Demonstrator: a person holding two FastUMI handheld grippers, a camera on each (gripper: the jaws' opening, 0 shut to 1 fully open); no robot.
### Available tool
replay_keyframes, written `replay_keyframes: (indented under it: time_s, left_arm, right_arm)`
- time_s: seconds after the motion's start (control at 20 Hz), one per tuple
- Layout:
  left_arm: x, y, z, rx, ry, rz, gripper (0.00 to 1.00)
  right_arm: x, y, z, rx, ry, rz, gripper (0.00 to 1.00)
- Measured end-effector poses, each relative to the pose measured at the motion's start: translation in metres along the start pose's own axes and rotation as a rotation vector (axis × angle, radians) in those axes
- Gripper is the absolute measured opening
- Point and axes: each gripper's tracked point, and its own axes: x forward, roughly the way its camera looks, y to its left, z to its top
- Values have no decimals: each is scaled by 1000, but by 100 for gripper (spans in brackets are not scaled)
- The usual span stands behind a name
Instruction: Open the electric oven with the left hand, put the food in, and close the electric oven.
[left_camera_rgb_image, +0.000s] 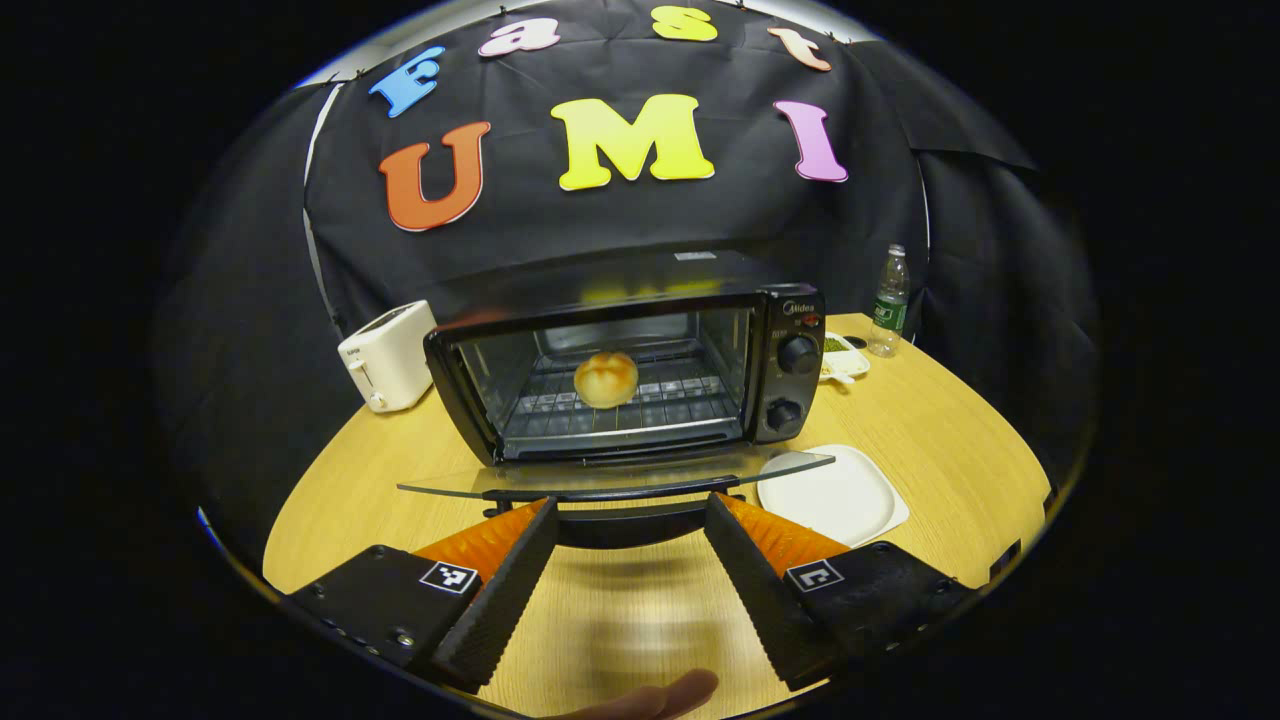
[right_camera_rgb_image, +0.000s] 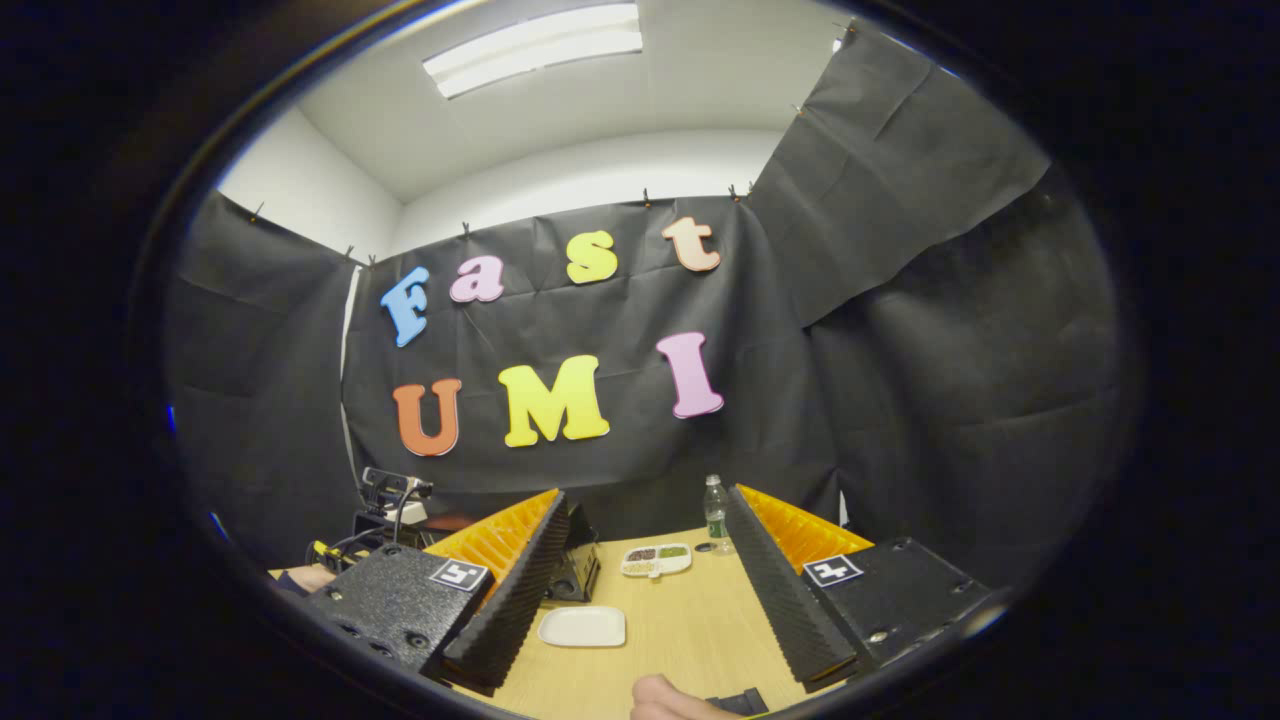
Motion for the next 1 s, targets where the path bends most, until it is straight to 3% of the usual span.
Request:
replay_keyframes:
  time_s: [0.4, 0.6, 1.0]
  left_arm:
    - [-11, 12, 46, 15, -129, 40, 96]
    - [-29, -3, 57, 4, -173, -10, 96]
    - [10, 10, 40, -15, -116, -8, 96]
  right_arm:
    - [8, -5, -8, 9, 31, -16, 95]
    - [4, 9, -8, 19, 45, 9, 95]
    - [7, 21, -15, 2, 60, 35, 95]
